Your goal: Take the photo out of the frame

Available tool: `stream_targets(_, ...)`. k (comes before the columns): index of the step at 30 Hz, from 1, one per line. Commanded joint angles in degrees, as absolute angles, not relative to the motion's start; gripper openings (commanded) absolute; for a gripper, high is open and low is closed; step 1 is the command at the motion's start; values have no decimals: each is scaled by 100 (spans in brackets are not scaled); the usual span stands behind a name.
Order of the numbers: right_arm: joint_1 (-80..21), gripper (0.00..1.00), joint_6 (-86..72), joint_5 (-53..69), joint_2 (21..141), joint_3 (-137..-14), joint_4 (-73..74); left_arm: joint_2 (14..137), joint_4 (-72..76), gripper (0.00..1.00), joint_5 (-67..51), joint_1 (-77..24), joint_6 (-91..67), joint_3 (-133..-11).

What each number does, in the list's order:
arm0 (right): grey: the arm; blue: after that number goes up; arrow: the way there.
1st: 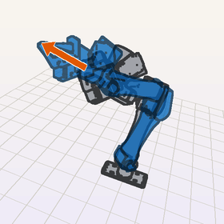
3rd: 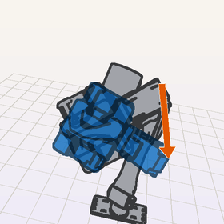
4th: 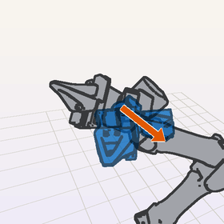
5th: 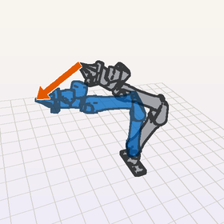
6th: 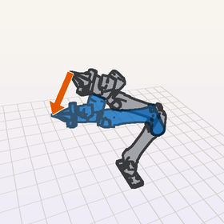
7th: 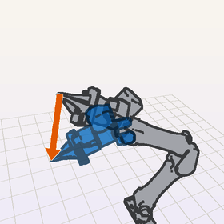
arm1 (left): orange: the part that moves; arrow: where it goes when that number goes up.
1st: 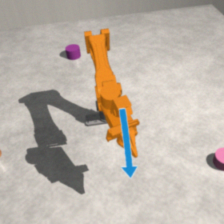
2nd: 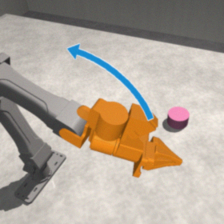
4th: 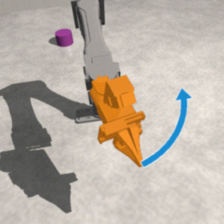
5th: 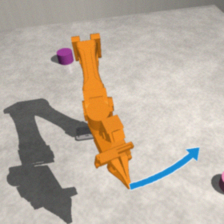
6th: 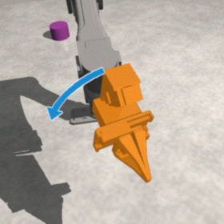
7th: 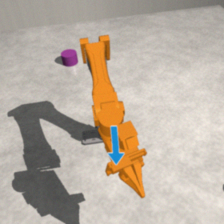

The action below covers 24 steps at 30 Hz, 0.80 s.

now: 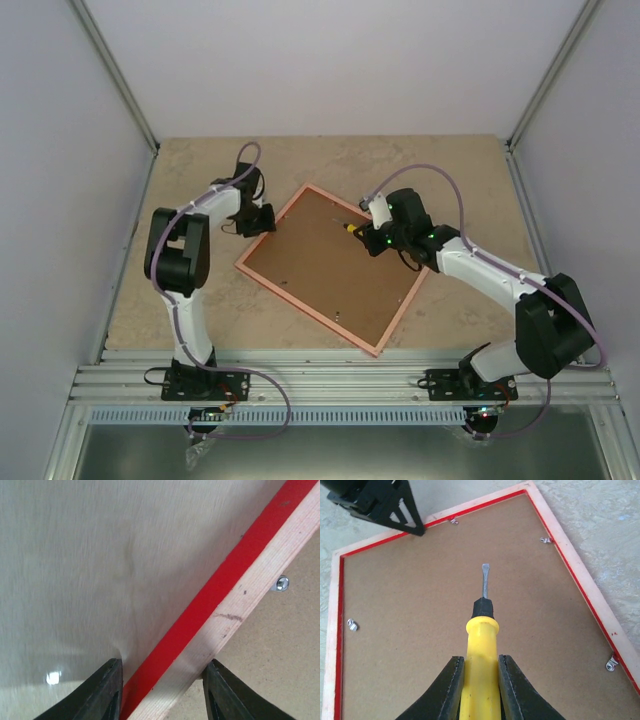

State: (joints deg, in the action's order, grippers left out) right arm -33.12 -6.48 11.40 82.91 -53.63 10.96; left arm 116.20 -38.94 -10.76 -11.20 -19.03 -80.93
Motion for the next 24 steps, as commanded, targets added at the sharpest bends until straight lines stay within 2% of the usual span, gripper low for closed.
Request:
stream_targets(1,-3318,0,-732,1234,8133,-5309,1045,11246,-3904,43,-1256,-1134,-2304,-7413)
stream_targets(9,-3442,1,-805,1294,8156,-5330,1037,10629,-3449,31,-1329,-1136,-2923,-6659)
stream_targets(15,-3549,1,-825,1282,8167,-5351,1055,10440,-3340,29,-1561,-1197,-3022,-6325)
stream_targets(24,-3788,1,-860,1263,8352,-5501,1081,10030,-3426,29,-1485,-1872,-3192,-6004)
